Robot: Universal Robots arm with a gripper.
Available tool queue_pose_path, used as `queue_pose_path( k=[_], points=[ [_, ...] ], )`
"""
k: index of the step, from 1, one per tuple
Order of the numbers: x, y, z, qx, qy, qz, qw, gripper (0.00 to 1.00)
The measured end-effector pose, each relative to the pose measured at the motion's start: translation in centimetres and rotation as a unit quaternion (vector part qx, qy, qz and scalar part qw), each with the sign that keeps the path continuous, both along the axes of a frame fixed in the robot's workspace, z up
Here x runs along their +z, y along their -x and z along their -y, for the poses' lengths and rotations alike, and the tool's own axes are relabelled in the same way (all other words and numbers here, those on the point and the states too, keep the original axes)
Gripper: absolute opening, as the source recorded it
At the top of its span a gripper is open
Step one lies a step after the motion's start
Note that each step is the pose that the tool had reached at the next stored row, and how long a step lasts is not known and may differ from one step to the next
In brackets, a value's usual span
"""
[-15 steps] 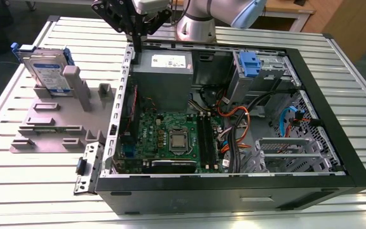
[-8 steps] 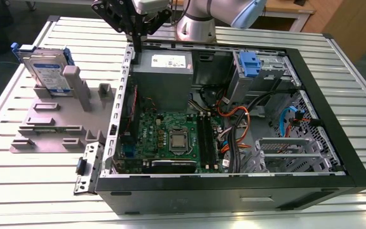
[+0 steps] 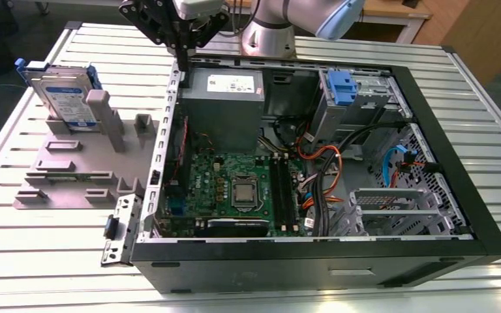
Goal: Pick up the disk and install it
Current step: 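Reach for the disk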
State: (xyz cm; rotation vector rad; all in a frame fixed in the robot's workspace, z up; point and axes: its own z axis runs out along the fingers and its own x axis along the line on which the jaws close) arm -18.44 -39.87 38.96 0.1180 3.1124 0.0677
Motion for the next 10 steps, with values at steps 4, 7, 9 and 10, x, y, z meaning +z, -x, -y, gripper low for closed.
queue_pose_path(
  k=[4, 7, 9, 10],
  points=[
    [-0.01, 0.33, 0.0, 0.0, 0.0, 0.0, 1.0, 0.11],
    [-0.01, 0.68, 0.0, 0.0, 0.0, 0.0, 1.0, 0.11],
    [-0.02, 1.02, 0.0, 0.0, 0.0, 0.0, 1.0, 0.11],
    [-0.02, 1.16, 0.0, 0.0, 0.0, 0.0, 1.0, 0.11]
  ],
)
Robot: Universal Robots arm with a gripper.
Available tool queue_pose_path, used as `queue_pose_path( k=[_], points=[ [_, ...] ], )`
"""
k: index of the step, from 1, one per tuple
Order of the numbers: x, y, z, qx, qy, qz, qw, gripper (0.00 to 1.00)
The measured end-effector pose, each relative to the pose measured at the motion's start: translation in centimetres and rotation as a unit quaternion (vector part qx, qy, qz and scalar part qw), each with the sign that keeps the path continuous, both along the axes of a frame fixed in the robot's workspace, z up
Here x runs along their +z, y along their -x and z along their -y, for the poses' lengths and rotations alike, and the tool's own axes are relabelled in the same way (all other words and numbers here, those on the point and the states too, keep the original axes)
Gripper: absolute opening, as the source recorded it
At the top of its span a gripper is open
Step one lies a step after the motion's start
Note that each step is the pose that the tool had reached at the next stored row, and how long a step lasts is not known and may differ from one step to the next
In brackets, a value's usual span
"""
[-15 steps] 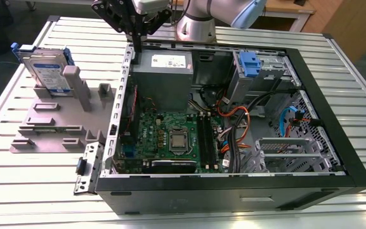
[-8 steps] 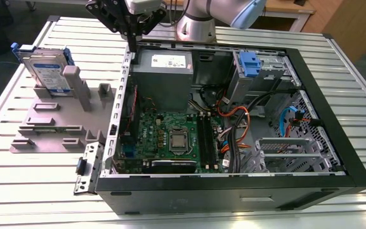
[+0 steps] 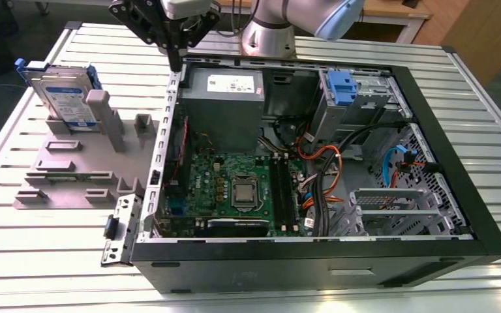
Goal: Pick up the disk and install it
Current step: 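Reach for the disk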
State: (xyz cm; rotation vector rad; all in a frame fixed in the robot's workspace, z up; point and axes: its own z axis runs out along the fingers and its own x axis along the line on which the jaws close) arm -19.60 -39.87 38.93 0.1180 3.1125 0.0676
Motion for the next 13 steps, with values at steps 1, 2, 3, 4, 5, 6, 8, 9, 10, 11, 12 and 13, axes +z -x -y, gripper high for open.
queue_pose_path(
  k=[1, 2, 3, 4, 5, 6, 8, 9, 10, 11, 12, 13],
  points=[
    [0.0, 0.14, 0.0, 0.0, 0.0, 0.0, 1.0, 0.11],
    [0.0, 0.3, 0.0, 0.0, 0.0, 0.0, 1.0, 0.11],
    [0.0, 0.47, 0.0, 0.0, 0.0, 0.0, 1.0, 0.11],
    [0.0, 0.65, 0.0, 0.0, 0.0, 0.0, 1.0, 0.11],
    [0.0, 0.82, 0.0, 0.0, 0.0, 0.0, 1.0, 0.11],
    [0.0, 0.96, 0.0, 0.0, 0.0, 0.0, 1.0, 0.11],
    [-0.01, 1.22, 0.0, 0.0, 0.0, 0.0, 1.0, 0.11],
    [-0.01, 1.36, 0.0, 0.0, 0.0, 0.0, 1.0, 0.11],
    [-0.01, 1.67, 0.0, 0.0, 0.0, 0.0, 1.0, 0.11],
    [-0.01, 1.76, 0.0, 0.0, 0.0, 0.0, 1.0, 0.11],
    [-0.02, 1.8, 0.0, 0.0, 0.0, 0.0, 1.0, 0.11],
    [-0.02, 1.8, 0.0, 0.0, 0.0, 0.0, 1.0, 0.11]
  ],
)
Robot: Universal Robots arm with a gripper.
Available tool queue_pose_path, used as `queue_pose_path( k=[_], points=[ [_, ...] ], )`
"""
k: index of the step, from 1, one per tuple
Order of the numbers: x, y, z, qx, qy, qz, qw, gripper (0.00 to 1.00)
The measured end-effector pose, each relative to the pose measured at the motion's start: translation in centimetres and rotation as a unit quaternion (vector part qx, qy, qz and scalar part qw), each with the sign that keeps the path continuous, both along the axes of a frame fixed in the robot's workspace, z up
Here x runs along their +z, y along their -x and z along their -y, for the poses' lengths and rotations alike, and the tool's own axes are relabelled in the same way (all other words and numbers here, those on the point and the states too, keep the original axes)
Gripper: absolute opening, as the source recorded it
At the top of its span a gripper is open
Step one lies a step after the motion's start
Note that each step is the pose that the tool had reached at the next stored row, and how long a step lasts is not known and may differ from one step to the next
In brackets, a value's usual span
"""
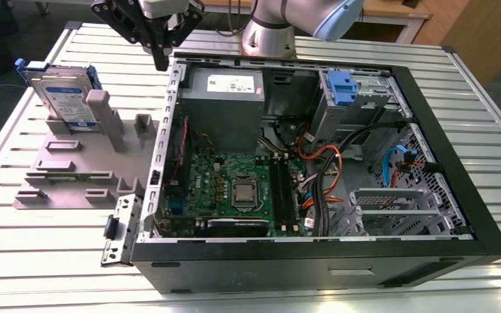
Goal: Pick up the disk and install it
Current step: 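Reach for the disk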
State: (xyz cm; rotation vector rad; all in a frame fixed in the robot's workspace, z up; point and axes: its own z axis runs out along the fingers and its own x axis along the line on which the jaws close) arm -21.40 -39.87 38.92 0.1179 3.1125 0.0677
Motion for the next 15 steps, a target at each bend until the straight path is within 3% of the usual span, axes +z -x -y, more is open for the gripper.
queue_pose_path(
  k=[15],
  points=[
    [0.0, 0.36, 0.0, 0.0, 0.0, 0.0, 1.0, 0.11]
  ],
)
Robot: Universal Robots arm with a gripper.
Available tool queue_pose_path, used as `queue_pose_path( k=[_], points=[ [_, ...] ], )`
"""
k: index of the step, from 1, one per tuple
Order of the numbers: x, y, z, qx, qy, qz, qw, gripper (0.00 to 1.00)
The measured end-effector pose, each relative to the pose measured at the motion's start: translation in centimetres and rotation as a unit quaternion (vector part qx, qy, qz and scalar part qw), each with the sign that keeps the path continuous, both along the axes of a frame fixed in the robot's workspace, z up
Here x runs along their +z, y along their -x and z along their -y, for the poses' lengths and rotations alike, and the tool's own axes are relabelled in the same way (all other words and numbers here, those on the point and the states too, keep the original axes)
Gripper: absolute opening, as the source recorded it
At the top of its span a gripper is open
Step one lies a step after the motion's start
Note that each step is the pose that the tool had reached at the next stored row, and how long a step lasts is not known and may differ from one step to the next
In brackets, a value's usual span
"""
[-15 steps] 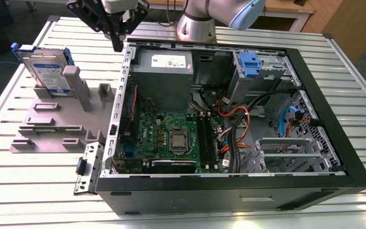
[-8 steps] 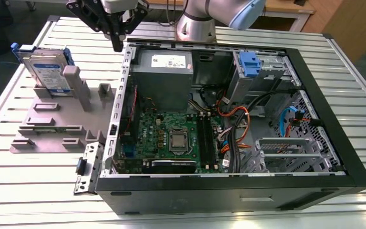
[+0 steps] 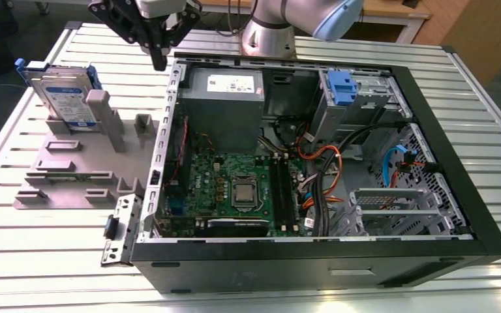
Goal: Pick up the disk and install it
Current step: 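Reach for the disk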
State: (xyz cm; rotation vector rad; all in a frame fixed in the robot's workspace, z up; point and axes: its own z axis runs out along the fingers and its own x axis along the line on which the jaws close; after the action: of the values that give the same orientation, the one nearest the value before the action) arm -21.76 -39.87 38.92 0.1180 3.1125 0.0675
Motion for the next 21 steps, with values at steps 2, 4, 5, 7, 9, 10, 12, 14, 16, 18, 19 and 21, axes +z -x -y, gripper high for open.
queue_pose_path(
  k=[2, 4, 5, 7, 9, 10, 12, 14, 16, 18, 19, 21],
  points=[
    [0.0, 0.31, 0.0, 0.0, 0.0, 0.0, 1.0, 0.11],
    [-0.01, 0.6, 0.0, 0.0, 0.0, 0.0, 1.0, 0.11],
    [-0.01, 0.72, 0.0, 0.0, 0.0, 0.0, 1.0, 0.11],
    [-0.01, 1.05, 0.0, 0.0, 0.0, 0.0, 1.0, 0.11],
    [-0.02, 1.44, 0.0, 0.0, 0.0, 0.0, 1.0, 0.11],
    [-0.02, 1.64, 0.0, 0.0, 0.0, 0.0, 1.0, 0.11],
    [-0.03, 1.95, 0.0, 0.0, 0.0, 0.0, 1.0, 0.11],
    [-0.04, 2.17, 0.0, 0.0, 0.0, 0.0, 1.0, 0.11],
    [-0.04, 2.36, 0.0, 0.0, 0.0, 0.0, 1.0, 0.11],
    [-0.04, 2.61, 0.0, 0.0, 0.0, 0.0, 1.0, 0.11],
    [-0.05, 2.75, 0.0, 0.0, 0.0, 0.0, 1.0, 0.11],
    [-0.05, 3.13, 0.0, 0.0, 0.0, 0.0, 1.0, 0.11]
  ],
)
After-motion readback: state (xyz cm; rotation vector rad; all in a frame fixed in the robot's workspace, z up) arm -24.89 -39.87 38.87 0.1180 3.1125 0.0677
